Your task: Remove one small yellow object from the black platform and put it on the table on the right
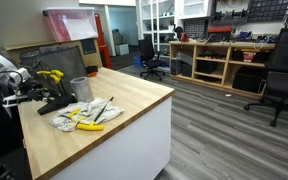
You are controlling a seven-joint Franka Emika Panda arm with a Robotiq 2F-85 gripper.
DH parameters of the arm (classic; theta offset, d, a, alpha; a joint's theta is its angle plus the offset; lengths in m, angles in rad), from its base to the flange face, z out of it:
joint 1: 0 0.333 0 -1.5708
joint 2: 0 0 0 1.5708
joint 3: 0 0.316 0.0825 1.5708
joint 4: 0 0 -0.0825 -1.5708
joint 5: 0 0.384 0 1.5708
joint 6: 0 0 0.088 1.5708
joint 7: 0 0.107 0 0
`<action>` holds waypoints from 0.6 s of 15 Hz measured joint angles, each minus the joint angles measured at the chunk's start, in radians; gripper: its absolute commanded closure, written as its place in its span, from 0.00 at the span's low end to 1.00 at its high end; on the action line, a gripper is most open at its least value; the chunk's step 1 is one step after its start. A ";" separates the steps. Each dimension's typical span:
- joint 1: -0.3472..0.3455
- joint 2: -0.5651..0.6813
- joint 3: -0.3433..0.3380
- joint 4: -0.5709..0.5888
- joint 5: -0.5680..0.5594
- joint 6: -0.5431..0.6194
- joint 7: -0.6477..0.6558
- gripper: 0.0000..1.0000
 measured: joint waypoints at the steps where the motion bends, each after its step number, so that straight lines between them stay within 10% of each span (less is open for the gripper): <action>1: 0.001 -0.047 0.025 -0.008 0.073 0.030 -0.043 0.00; 9: 0.031 -0.369 0.066 -0.033 0.707 0.097 -0.490 0.00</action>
